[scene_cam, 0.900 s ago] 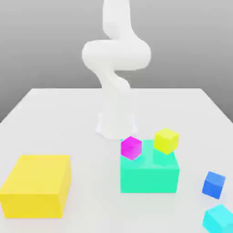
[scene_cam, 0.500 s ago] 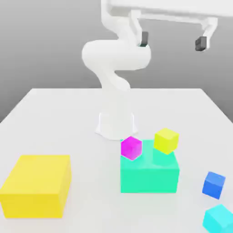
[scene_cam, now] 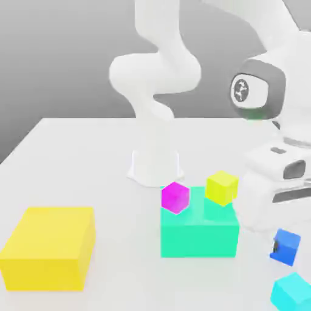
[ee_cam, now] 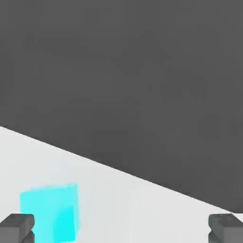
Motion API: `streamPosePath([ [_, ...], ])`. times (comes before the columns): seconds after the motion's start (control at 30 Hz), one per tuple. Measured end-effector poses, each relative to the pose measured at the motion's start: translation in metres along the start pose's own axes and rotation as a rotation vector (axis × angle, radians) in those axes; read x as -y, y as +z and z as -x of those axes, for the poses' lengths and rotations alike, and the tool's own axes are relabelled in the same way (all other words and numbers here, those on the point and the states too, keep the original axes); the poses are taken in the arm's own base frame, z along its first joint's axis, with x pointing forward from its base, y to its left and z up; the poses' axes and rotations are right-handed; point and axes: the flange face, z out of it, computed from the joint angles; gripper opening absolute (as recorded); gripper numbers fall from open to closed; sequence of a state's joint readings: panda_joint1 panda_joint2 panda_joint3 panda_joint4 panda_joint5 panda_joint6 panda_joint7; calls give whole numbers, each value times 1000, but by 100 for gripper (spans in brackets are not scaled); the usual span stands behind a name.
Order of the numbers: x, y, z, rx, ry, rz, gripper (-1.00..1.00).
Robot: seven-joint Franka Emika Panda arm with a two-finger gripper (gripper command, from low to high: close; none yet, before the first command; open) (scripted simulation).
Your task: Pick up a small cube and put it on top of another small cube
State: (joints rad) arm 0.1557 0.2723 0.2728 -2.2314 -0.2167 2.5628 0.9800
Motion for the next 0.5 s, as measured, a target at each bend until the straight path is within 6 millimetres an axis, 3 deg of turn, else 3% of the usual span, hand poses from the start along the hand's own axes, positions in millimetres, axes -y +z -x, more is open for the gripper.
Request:
streamPosePath([
  [0.1,13,48,27,68,-39,18,0],
  [0.23,16,108,38,87,-49,22,0],
  [0.27,16,118,40,88,-50,22,-100],
  [0.5,16,118,40,88,-50,22,-100],
])
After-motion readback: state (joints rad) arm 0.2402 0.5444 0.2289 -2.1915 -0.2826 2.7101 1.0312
